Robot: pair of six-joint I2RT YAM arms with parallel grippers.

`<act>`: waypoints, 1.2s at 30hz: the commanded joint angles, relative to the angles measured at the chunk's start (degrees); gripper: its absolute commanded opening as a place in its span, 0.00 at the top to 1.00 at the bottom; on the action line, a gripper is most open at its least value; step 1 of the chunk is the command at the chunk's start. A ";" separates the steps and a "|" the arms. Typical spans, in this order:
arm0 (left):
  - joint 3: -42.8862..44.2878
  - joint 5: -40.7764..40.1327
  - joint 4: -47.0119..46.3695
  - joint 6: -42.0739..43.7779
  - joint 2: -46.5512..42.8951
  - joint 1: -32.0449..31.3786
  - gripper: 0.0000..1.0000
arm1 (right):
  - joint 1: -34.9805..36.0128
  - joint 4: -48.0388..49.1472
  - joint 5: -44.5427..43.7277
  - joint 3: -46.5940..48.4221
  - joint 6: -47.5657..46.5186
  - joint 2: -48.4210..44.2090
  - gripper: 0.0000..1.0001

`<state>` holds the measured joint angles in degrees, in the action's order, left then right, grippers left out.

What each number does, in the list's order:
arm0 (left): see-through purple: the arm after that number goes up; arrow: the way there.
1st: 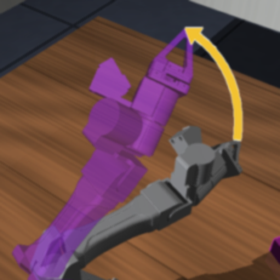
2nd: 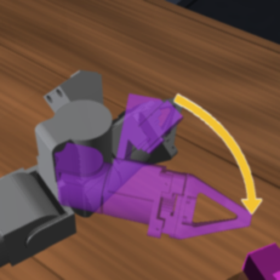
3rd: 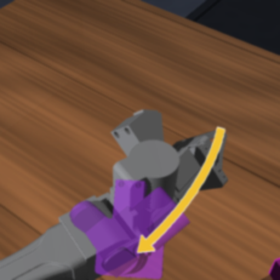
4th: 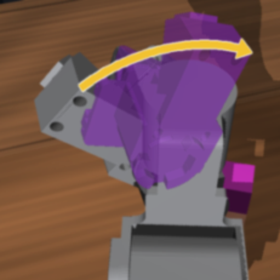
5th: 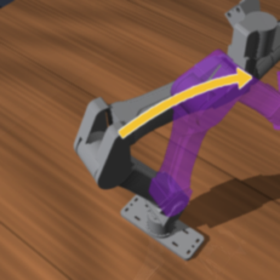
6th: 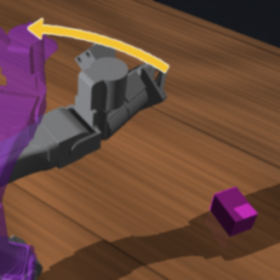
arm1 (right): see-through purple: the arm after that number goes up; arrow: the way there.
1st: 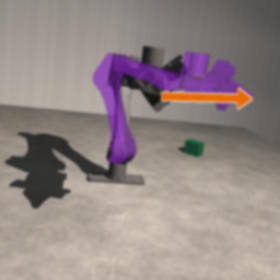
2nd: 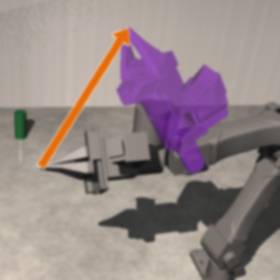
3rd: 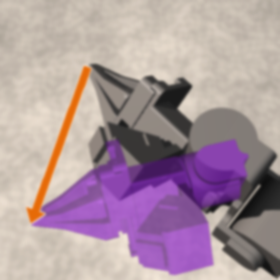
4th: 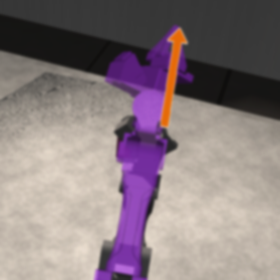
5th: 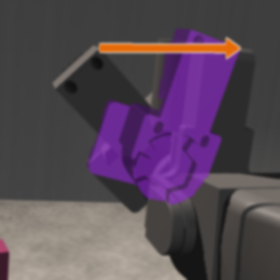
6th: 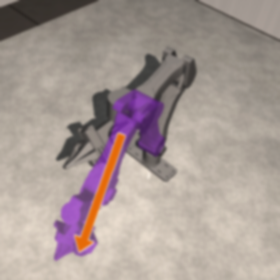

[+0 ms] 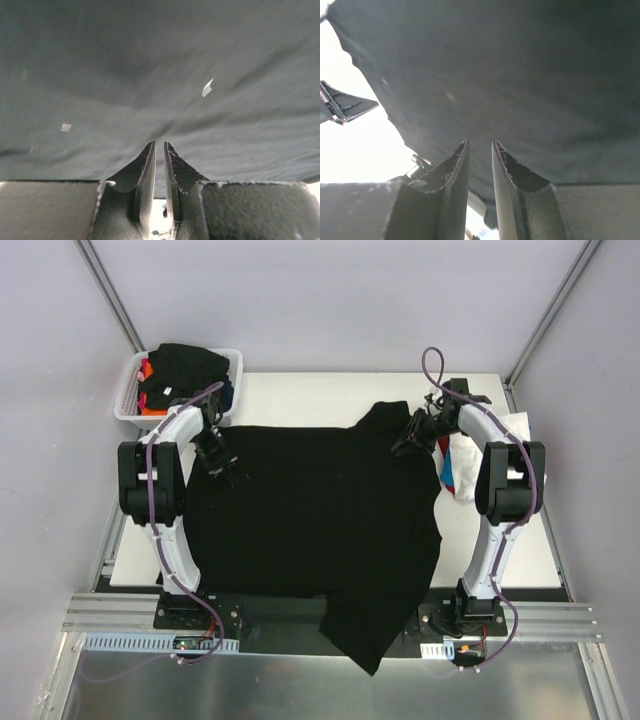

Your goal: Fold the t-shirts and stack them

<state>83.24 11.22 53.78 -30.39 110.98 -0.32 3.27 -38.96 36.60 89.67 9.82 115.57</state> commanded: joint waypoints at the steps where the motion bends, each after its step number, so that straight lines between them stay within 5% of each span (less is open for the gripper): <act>1: 10.17 -1.20 -1.13 1.73 6.15 -0.03 0.88 | 0.42 -0.15 0.31 8.14 1.33 4.48 0.73; 6: 20.98 -4.80 -0.87 1.92 12.24 -0.03 0.88 | 0.42 -0.15 0.57 13.07 2.21 8.18 0.76; 8: 22.31 -6.56 -0.69 1.48 12.95 -0.03 0.91 | 0.51 -0.06 1.19 13.08 2.39 7.92 0.91; 10: 21.62 -8.31 -0.95 1.74 11.20 -0.03 0.92 | 1.12 -0.50 1.72 11.94 1.43 5.99 0.99; 16: 11.16 -8.14 -8.24 10.78 0.66 -6.26 0.90 | 4.99 -3.66 6.91 6.67 -5.84 0.72 0.99; 29: 0.00 -22.65 -8.87 11.41 -3.84 -17.17 0.89 | 19.66 -15.87 -39.01 6.14 -6.84 -2.72 0.99; 33: -4.48 -22.82 -8.60 8.87 -6.55 -17.35 0.89 | 20.02 -14.92 -39.86 2.01 -2.80 -3.86 0.99; 36: -5.90 -23.96 -8.60 7.90 -7.53 -16.13 0.88 | 18.71 -11.23 -32.22 1.47 -4.11 -3.69 0.99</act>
<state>78.78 -9.23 43.94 -20.32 108.14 -17.58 23.75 -50.76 3.16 91.96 4.86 114.56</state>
